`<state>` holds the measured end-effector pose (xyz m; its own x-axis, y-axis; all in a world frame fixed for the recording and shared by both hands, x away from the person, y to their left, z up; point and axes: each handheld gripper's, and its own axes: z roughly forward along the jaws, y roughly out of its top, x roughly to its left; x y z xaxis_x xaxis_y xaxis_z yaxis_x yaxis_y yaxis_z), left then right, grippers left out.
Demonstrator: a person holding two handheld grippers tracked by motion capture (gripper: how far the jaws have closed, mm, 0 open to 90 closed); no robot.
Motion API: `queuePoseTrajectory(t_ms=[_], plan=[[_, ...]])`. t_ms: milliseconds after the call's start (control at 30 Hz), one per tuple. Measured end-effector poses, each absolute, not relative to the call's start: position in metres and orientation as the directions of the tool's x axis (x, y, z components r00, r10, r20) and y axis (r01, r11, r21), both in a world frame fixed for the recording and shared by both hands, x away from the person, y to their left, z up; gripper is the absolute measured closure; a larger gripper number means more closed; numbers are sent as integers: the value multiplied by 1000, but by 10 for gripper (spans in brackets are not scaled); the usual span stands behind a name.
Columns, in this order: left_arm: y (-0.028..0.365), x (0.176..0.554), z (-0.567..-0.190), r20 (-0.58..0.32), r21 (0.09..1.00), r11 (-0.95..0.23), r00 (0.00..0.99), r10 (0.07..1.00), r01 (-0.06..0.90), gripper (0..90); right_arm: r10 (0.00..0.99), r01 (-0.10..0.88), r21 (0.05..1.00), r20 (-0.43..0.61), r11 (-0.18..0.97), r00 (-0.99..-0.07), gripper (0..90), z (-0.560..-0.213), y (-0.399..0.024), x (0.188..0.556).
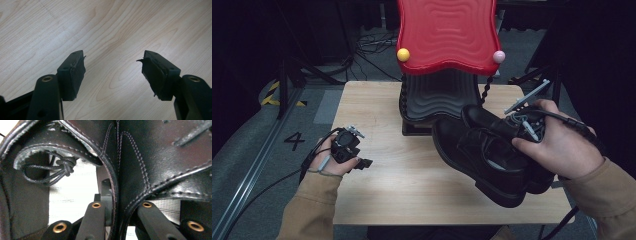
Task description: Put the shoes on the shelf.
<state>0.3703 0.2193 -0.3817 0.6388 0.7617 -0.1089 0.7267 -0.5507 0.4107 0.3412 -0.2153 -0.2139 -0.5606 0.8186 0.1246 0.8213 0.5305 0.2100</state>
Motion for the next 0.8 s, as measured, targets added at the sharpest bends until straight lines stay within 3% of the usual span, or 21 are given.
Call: queuePoseTrajectory(t_ms=[800], plan=[[226,367,-381,-124,426,-535,633,764,730,355,814,792,324,100,517,-572,829,-111,-204,349]])
